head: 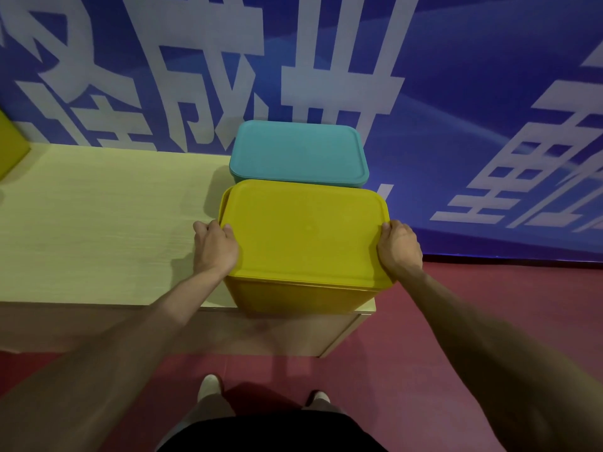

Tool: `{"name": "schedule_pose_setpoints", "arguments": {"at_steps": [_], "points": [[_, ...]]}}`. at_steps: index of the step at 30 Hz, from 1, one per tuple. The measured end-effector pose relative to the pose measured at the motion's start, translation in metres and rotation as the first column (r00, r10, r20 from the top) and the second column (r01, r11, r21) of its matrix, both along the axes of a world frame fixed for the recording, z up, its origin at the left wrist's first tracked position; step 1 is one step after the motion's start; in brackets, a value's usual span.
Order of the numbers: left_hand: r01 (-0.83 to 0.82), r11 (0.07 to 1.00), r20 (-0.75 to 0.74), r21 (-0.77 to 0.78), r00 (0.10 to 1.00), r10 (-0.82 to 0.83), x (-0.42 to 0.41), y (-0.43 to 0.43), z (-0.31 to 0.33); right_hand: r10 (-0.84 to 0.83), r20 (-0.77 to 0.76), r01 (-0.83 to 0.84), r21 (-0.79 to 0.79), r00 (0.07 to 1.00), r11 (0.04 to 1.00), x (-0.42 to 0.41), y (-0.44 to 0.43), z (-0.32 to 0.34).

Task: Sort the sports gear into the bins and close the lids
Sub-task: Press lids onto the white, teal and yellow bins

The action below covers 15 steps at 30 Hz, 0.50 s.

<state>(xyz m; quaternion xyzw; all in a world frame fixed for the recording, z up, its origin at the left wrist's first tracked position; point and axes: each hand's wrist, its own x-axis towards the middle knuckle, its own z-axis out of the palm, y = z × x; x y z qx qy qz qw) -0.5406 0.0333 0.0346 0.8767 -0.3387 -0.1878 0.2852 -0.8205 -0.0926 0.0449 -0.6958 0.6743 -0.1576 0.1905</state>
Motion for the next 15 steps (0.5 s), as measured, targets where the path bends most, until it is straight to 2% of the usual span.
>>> {"name": "schedule_pose_setpoints", "arguments": {"at_steps": [5, 15], "points": [[0.034, 0.999, 0.032, -0.029, 0.999, -0.033, 0.002, 0.006, -0.001, 0.008, -0.016, -0.008, -0.043, 1.0, 0.999, 0.001, 0.005, 0.0], [-0.005, 0.989, 0.081, -0.15, 0.997, 0.017, -0.004, 0.016, -0.005, 0.031, -0.062, -0.035, -0.057, 0.998, 0.998, 0.006, 0.014, 0.004]]}}
